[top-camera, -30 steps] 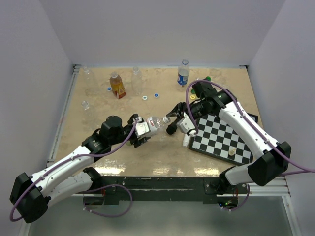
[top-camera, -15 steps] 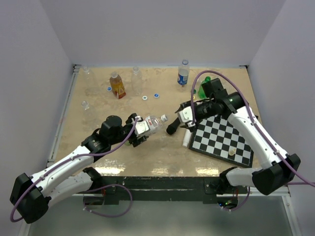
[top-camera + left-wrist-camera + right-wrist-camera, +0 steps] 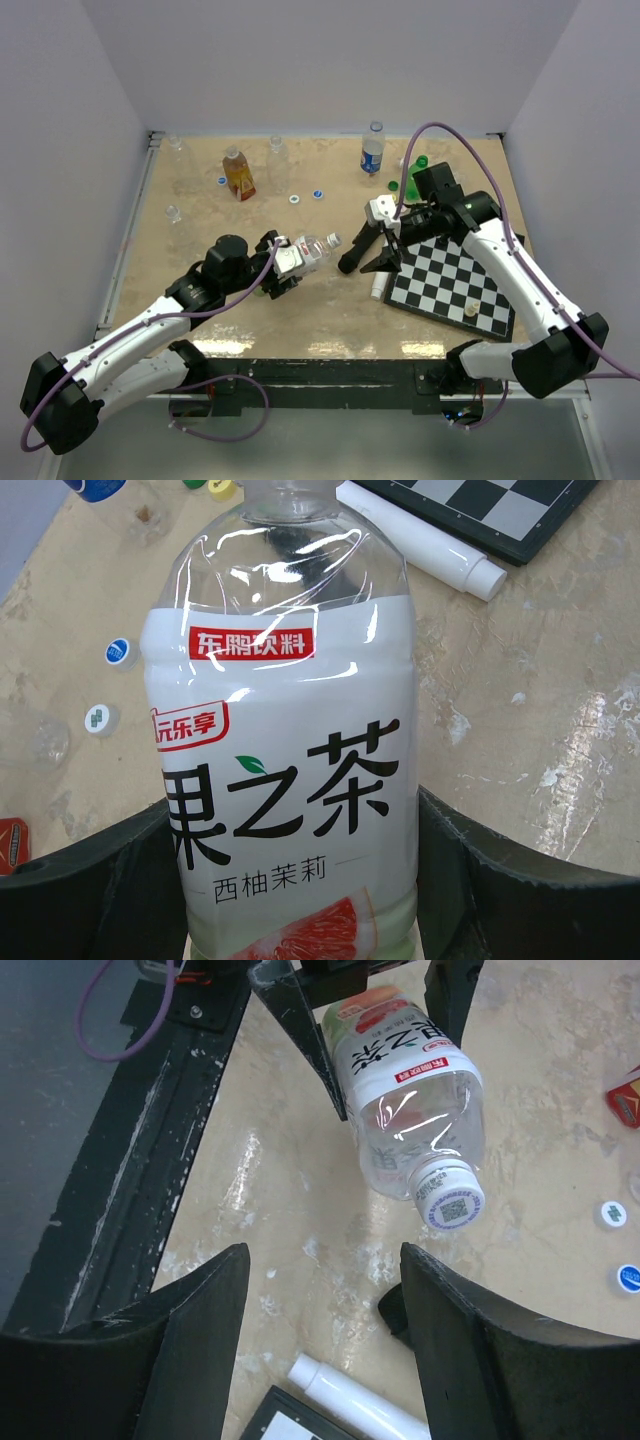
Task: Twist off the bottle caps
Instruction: Unscrew the bottle cap from the plastic bottle.
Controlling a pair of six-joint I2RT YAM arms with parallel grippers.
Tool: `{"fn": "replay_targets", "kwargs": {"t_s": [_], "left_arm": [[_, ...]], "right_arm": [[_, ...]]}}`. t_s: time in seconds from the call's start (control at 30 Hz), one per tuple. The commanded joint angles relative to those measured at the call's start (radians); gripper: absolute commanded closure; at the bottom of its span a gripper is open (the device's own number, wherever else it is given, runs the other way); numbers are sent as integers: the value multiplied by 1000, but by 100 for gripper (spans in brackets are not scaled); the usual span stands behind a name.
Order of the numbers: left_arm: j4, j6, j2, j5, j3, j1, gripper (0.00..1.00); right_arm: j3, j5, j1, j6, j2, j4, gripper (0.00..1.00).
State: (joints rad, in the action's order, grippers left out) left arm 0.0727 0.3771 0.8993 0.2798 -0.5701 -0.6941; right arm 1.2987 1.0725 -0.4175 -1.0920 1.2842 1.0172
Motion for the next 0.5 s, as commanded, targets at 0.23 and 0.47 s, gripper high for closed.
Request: {"fn": "replay_targets", "kwargs": {"t_s": [0.23,0.47], "left_arm": [[-34,-17,-14,-2,-14,2,100],[-34,-17,-13,-4,-14,4,100]], "right_arm": [[11,83,37,219,9,-104,36],[27,70,45,268,18,-118,36]]}}
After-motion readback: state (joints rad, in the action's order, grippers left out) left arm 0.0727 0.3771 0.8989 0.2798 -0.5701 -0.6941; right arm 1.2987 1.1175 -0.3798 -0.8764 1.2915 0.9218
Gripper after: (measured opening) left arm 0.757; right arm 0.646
